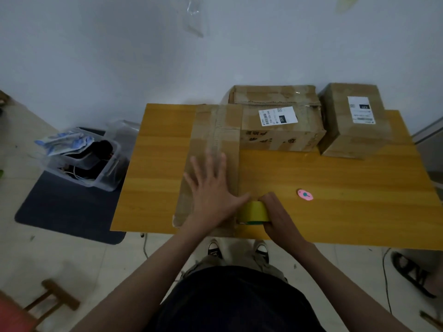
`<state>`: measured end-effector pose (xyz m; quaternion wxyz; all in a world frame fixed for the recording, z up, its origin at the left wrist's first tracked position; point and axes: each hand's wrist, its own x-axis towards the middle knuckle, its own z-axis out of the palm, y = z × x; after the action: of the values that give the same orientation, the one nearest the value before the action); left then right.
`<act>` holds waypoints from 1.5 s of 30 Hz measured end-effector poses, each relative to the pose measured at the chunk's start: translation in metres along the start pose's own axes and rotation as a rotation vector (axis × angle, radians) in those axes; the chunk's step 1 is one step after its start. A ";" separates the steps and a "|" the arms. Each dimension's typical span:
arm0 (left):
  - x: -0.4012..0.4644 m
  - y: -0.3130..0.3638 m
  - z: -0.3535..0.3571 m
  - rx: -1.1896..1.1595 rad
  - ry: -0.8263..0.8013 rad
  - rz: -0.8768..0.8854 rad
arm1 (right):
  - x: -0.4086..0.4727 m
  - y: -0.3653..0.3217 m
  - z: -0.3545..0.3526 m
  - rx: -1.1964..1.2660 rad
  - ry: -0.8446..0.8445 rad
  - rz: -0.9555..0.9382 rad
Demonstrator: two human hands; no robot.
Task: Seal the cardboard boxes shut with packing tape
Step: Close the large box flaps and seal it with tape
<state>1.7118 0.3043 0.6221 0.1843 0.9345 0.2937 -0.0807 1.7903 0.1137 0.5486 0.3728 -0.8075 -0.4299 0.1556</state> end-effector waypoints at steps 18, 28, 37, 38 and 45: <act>-0.020 -0.074 -0.106 -0.536 0.254 -0.225 | 0.060 -0.100 -0.026 0.517 -0.062 -0.055; 0.084 -0.004 -0.133 -1.334 0.174 -0.077 | 0.126 -0.102 -0.144 0.176 0.173 -0.135; 0.188 0.022 -0.071 -1.390 0.019 -0.167 | 0.179 -0.030 -0.161 -0.097 0.076 -0.009; 0.196 0.015 -0.068 -1.393 0.009 -0.171 | 0.184 -0.032 -0.162 -0.164 0.069 -0.020; 0.206 -0.017 -0.044 -1.498 -0.158 -0.143 | 0.128 0.073 -0.239 -0.422 0.337 0.244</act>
<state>1.8716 0.4415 0.6041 0.7849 0.5293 0.3160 0.0619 2.0438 0.0800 0.6644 0.2412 -0.9274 -0.2845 -0.0299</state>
